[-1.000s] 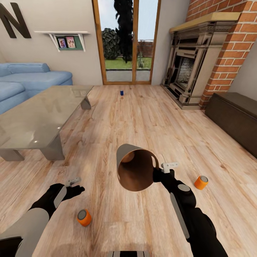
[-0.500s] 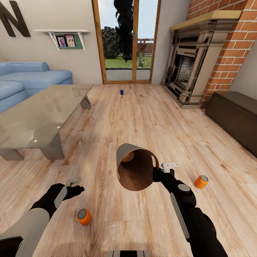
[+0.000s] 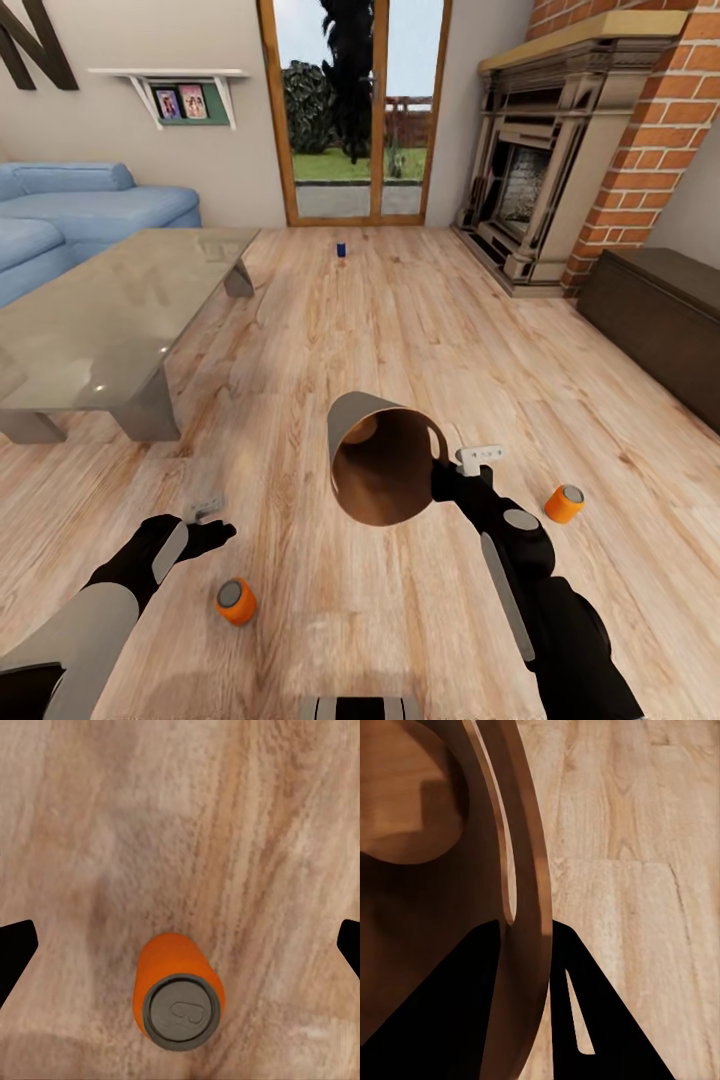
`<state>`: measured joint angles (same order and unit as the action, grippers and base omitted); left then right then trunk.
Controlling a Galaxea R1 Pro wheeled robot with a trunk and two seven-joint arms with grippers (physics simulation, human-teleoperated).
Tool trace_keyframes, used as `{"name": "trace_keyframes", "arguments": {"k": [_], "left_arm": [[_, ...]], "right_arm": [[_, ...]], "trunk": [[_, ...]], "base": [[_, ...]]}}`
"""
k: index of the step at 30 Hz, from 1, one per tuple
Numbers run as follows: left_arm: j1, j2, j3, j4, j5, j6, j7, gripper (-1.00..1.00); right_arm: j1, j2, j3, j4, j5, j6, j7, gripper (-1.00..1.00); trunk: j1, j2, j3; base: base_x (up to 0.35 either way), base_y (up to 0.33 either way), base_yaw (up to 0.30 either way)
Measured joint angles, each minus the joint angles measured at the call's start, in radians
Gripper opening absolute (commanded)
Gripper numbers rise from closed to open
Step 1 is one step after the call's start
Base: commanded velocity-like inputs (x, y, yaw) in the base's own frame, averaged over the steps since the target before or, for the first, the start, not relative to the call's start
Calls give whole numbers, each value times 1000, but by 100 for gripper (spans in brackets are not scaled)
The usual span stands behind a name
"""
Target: Put the three can of soda from the living room inside the tash can in the kitchen.
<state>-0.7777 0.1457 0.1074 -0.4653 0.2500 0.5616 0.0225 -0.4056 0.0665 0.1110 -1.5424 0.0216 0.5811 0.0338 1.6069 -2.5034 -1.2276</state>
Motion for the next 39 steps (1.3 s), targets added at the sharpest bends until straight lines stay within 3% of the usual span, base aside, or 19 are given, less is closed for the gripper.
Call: {"name": "trace_keyframes", "arguments": {"k": [11,19,31,39], "left_arm": [[0,-1,0,0,0,0,14,100],[0,-4,0,1,0,-1,15,100],[0,-17,0,2,-3,-30,36,100],[0,-30,-8,2,-3,-31,37,100]], "right_arm": [[-40,-1,-1,1,4,8,0,-100],[-73,0,-1,-8,42,15,1,-100],[-77,-1,-1,-7,55,16,1,-100],[-76,-1,-1,-8,56,16,1,-100]], "trunk": [[0,0,-17],[0,0,-30],[5,-3,-95],[5,-3,-108]], "base": [[0,0,0],[0,0,0],[0,0,0],[0,0,0]]}}
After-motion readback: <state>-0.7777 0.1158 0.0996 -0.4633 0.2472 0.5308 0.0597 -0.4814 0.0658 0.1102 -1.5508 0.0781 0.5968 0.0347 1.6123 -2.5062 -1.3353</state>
